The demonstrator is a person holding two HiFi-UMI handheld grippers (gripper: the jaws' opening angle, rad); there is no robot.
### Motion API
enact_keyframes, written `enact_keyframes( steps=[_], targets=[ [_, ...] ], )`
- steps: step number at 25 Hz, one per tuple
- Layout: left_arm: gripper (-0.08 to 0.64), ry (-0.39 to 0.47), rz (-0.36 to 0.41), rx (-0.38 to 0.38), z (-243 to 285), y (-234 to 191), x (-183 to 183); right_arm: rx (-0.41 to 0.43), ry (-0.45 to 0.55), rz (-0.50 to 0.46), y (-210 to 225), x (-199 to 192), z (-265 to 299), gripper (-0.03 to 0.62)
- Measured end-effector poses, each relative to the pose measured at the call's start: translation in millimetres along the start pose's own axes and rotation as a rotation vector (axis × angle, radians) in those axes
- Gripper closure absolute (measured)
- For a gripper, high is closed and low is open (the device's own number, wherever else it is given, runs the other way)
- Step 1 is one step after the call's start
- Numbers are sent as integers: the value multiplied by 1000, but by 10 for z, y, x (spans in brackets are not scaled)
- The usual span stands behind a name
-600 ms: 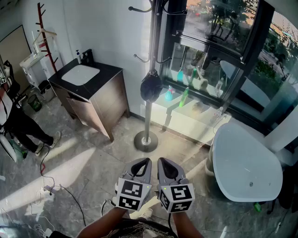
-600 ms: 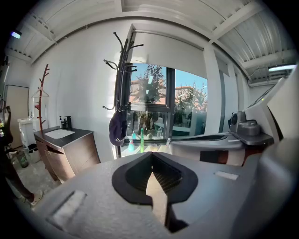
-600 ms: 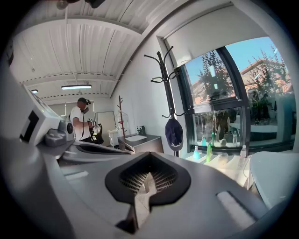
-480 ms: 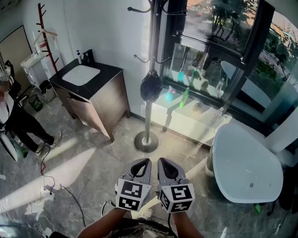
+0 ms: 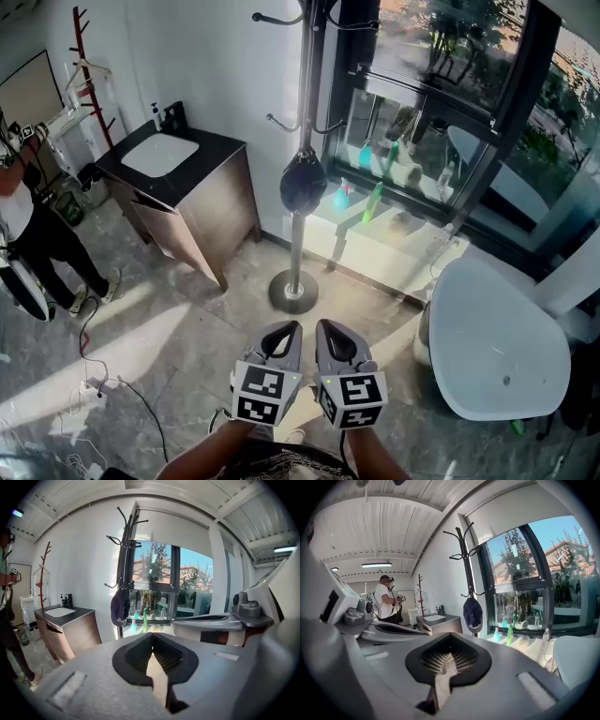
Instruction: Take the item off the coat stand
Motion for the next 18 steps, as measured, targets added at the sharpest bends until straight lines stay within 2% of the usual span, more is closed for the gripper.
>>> enact_keyframes(
  steps=[18],
  targets=[
    [557, 20, 16, -40, 936, -940, 674, -76, -16, -70, 308, 457, 1304, 586]
  ],
)
Point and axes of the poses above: the fingertips, and each gripper's own axes: z forward along the fingers, y to its right, x out of its top, the point moved 10 cm from there along -z, backward along the fingers, and after that the axes turned 8 degrees about -z, right-handed, at the moved point
